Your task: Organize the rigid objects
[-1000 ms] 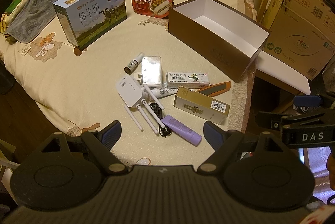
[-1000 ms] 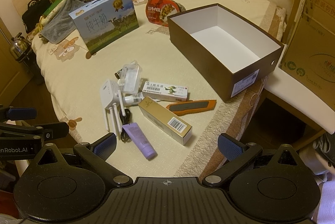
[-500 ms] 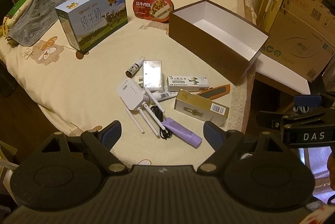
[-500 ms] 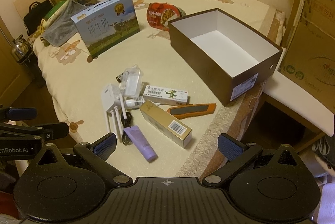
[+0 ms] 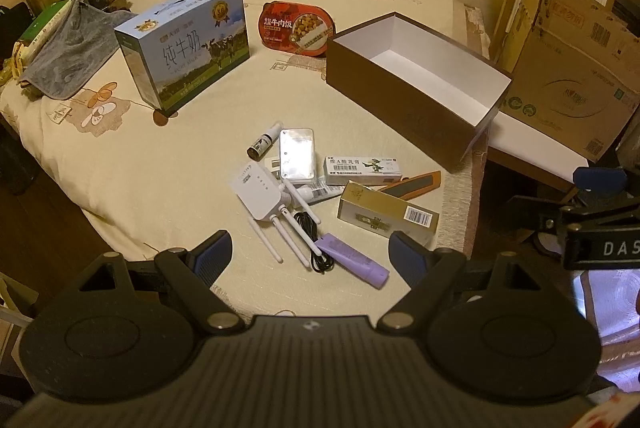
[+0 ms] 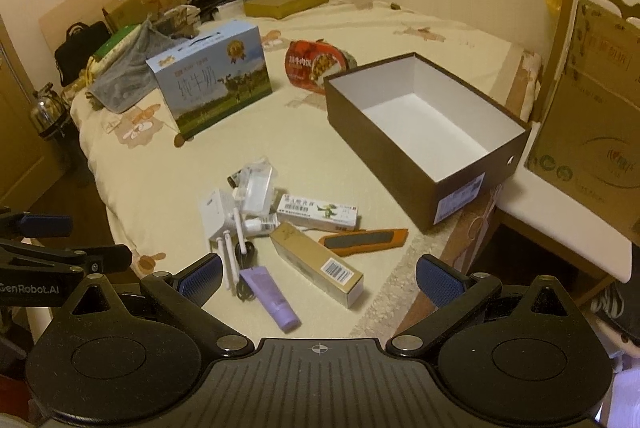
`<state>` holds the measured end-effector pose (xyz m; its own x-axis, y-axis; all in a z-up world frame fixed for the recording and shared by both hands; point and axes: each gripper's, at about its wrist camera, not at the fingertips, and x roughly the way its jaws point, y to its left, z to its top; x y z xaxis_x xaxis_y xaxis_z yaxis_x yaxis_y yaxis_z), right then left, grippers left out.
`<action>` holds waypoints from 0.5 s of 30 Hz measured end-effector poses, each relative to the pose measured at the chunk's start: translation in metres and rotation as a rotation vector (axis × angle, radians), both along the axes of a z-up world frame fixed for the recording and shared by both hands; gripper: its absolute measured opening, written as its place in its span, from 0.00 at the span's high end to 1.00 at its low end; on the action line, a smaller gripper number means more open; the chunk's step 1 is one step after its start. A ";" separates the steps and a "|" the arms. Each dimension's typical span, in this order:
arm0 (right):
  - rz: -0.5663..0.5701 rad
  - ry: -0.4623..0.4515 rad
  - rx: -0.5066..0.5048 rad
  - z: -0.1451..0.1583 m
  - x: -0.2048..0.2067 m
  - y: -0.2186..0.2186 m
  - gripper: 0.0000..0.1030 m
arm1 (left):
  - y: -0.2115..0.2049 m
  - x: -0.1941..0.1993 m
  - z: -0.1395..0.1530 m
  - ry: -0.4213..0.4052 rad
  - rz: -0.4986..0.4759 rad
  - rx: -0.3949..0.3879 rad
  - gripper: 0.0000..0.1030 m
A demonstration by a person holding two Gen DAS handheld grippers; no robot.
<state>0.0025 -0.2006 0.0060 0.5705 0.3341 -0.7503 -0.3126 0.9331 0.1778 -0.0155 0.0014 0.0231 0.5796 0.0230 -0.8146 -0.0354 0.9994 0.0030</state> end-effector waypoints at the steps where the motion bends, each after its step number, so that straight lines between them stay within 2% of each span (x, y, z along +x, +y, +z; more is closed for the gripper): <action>1: 0.004 -0.002 0.000 -0.001 0.000 0.000 0.02 | 0.001 0.000 -0.001 0.003 0.001 -0.002 0.20; 9: 0.068 0.000 -0.013 -0.019 0.008 0.009 0.02 | 0.008 0.014 -0.024 0.041 -0.005 -0.011 0.20; 15: 0.117 0.030 -0.017 -0.040 0.032 0.019 0.03 | 0.014 0.038 -0.046 0.072 0.019 -0.023 0.20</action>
